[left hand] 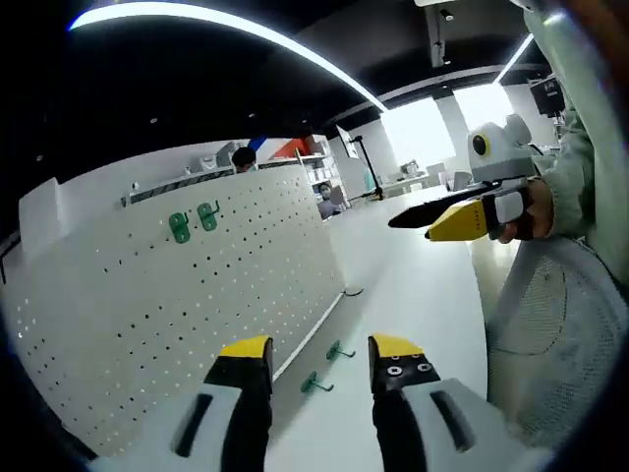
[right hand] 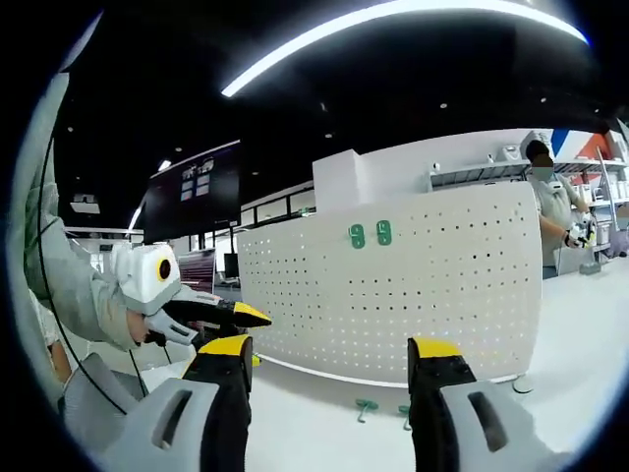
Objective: Insert the hook assembly into the mounting plate slot until the hook locks in place.
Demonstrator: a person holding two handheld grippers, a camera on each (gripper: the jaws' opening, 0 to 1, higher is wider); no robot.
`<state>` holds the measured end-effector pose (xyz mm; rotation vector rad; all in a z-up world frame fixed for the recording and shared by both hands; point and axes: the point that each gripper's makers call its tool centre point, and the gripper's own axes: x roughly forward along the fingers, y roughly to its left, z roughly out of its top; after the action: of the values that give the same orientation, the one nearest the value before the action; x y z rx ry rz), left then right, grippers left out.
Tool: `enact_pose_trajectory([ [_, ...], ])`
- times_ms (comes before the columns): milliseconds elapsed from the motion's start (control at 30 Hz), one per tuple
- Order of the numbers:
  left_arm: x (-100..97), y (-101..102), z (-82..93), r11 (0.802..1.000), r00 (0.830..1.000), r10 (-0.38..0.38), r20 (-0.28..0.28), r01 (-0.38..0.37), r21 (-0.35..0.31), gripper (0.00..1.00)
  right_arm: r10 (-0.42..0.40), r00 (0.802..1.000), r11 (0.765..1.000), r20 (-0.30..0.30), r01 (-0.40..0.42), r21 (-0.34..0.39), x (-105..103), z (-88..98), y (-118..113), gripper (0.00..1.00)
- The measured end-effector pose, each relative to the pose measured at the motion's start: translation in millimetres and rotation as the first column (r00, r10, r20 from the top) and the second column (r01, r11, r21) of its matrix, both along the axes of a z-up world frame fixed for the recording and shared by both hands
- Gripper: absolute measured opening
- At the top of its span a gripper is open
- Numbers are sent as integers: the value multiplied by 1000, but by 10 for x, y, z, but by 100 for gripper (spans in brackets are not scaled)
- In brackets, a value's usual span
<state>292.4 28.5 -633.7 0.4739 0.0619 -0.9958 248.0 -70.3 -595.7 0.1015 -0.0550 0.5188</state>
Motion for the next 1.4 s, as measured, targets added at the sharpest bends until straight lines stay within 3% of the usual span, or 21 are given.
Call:
enact_pose_trajectory([
  [33, 28, -17, -39, 1000, 1000, -13, -4, 13, 22, 39, -2, 1000, 1000, 0, 2, 0, 1, -1, -4, 62],
  [100, 92, -70, -200, 996, 996, -48, -75, 53, 70, 34, -5, 1000, 1000, -1, 5, 0, 4, -2, -12, 62],
  [433, 439, -196, -479, 972, 990, -105, -97, 122, 199, 23, -25, 1000, 1000, -10, 25, -1, 30, -20, -52, 61],
  [600, 653, -221, -691, 958, 979, -111, -172, 152, 244, 21, -34, 999, 999, -21, 34, -2, 44, -41, -72, 60],
  [867, 951, -288, -922, 953, 966, -90, -244, 155, 262, 21, -49, 998, 999, -38, 48, -14, 69, -85, -96, 59],
  [1400, 1321, -365, -1470, 899, 938, -96, -332, 225, 375, 19, -83, 994, 996, -71, 81, -24, 116, -158, -160, 58],
])
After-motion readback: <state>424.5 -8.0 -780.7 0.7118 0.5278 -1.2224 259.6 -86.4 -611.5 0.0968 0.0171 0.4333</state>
